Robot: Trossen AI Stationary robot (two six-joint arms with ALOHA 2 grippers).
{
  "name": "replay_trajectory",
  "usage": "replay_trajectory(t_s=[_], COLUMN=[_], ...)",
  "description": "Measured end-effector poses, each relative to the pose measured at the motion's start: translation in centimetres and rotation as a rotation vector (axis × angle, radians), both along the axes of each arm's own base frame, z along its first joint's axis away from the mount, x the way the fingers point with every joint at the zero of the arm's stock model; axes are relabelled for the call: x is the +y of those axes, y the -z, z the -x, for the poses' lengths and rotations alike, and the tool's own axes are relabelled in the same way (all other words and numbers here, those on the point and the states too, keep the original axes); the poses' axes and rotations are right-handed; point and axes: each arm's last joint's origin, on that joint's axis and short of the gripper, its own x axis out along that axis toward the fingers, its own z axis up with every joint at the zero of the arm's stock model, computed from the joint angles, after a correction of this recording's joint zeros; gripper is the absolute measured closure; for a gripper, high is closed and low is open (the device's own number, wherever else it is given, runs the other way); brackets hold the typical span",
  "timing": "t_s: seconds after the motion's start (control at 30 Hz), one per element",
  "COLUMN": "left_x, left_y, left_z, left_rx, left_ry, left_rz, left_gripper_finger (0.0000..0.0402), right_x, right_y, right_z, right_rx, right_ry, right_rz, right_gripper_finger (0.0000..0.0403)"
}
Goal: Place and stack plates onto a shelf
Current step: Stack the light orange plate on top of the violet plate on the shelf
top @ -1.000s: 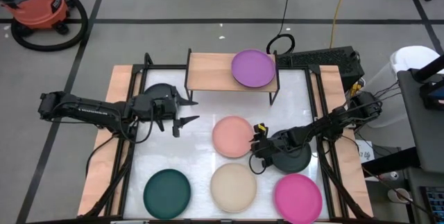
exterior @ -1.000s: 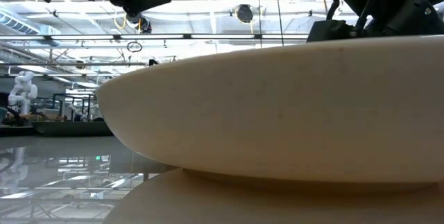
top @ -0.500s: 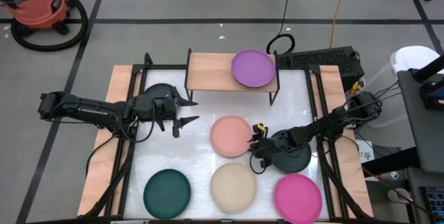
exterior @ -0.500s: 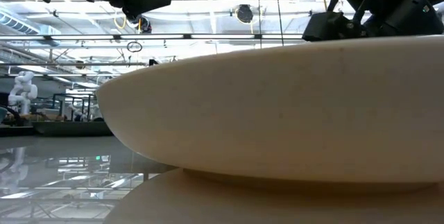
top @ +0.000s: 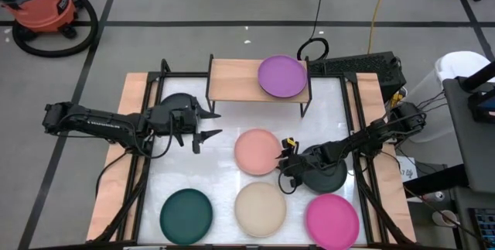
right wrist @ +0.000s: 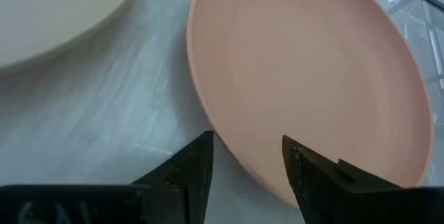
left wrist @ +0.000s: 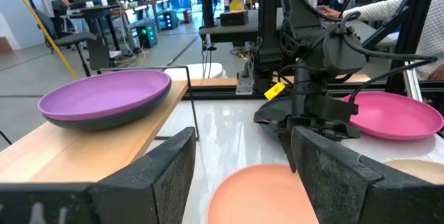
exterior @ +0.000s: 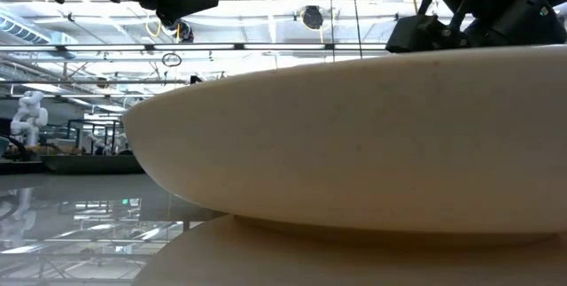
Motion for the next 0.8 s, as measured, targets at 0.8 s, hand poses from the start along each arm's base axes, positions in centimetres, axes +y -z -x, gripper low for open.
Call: replay_trajectory(t_s=[0.8], left_x=[0.0], left_y=[0.1], left_z=[0.0], left_rx=[0.011], left_ry=[0.0], left_rz=[0.003], left_gripper_finger=[0.0158], right_x=[-0.5], right_y=[1.6], right_z=[1.5], right_rx=[-0.055], right_ry=[-0.003], right_rz=[-0.016], right_gripper_finger=[0.0293])
